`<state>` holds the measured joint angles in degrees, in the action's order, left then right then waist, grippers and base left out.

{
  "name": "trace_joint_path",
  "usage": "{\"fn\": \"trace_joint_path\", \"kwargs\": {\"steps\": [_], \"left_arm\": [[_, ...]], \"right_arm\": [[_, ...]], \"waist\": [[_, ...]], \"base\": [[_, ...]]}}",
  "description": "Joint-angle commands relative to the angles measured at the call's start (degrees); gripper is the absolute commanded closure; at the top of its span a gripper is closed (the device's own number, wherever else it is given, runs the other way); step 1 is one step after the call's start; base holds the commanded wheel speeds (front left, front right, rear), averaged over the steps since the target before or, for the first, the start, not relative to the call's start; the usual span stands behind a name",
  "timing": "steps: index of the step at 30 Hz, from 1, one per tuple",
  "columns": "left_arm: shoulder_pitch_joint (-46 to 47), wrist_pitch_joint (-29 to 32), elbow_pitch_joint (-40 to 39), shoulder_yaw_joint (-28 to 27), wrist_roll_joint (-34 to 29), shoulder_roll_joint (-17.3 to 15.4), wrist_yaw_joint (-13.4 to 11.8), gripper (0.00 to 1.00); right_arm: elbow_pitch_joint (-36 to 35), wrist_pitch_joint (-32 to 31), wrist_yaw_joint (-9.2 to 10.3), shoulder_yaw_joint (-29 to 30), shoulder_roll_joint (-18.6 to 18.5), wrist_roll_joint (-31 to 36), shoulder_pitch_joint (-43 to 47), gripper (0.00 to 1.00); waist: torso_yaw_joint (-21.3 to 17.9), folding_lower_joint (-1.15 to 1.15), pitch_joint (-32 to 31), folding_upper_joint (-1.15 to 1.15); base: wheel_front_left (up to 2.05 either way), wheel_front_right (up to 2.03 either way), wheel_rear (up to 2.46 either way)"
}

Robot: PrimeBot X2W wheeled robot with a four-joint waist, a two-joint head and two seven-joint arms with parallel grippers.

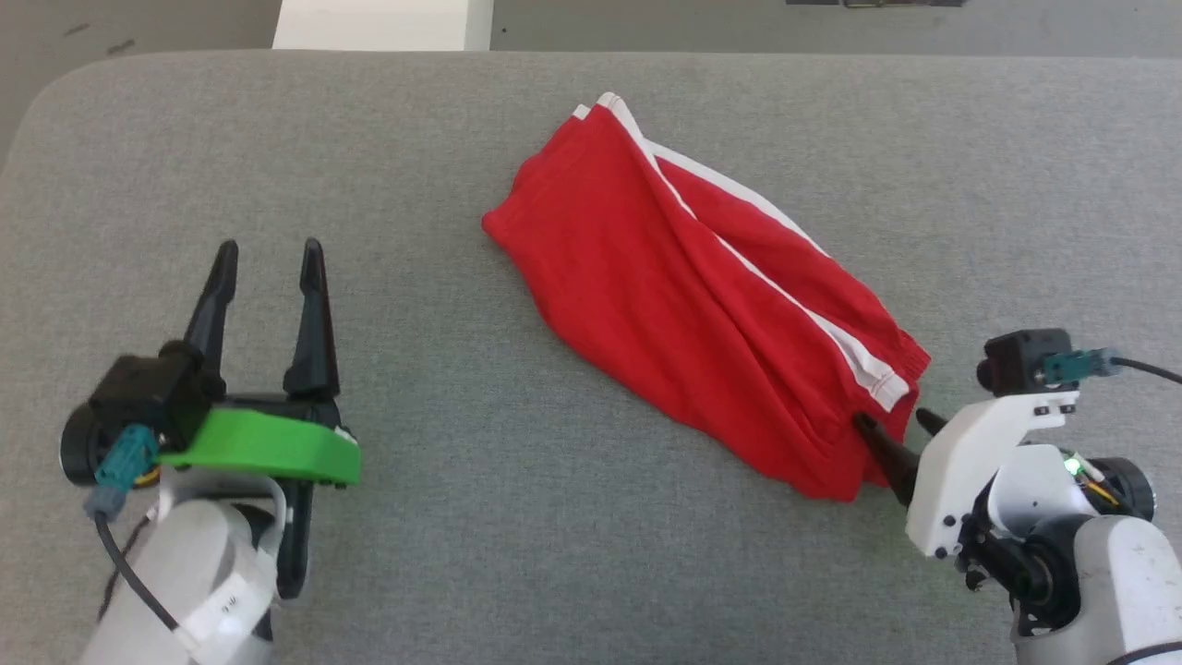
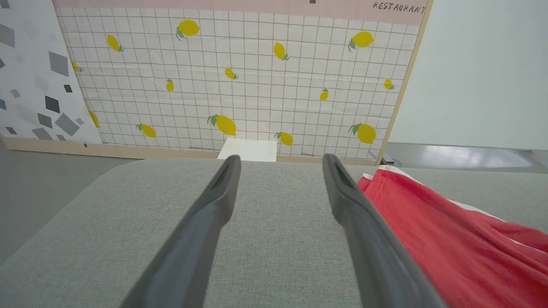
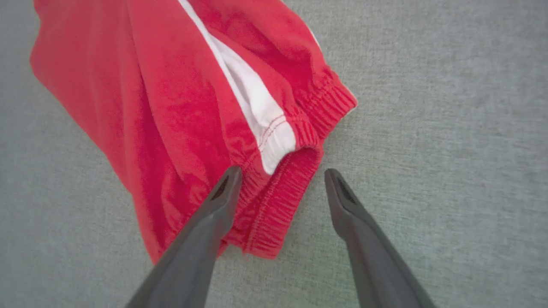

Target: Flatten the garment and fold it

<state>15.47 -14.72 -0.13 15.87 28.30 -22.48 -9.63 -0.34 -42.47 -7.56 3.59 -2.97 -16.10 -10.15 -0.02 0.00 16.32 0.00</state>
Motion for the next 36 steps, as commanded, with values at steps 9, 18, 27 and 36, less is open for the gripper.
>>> {"fn": "trace_joint_path", "kwargs": {"steps": [9, 18, 27, 36], "left_arm": [[-3.36, -0.28, -1.17, -2.29, -2.47, 3.83, 1.75, 0.0], [-3.69, -0.28, -0.64, -4.04, -4.05, 5.56, 3.77, 0.0], [-2.97, 1.9, 1.62, -3.49, -3.5, 5.95, 5.29, 0.0], [13.58, 22.19, 8.85, 1.84, 0.95, 8.76, 7.56, 0.0]], "right_arm": [[4.4, -1.24, 0.08, -0.86, 0.09, 2.04, -0.81, 0.0], [5.96, -1.61, 0.08, -0.3, 0.09, 3.39, -2.05, 1.0], [3.27, -2.57, 0.08, 1.42, 0.09, 3.67, -3.12, 1.0], [-1.95, -4.57, 0.08, 0.24, 0.09, 2.78, -4.12, 1.0]], "waist": [[1.38, 0.0, 0.48, 0.0], [2.15, 0.0, 1.45, 0.0], [1.61, 0.0, 1.26, 0.0], [1.53, 0.0, 3.33, 0.0]], "base": [[0.0, 0.0, 0.0], [0.0, 0.0, 0.0], [0.0, 0.0, 0.0], [0.0, 0.0, 0.0]]}}
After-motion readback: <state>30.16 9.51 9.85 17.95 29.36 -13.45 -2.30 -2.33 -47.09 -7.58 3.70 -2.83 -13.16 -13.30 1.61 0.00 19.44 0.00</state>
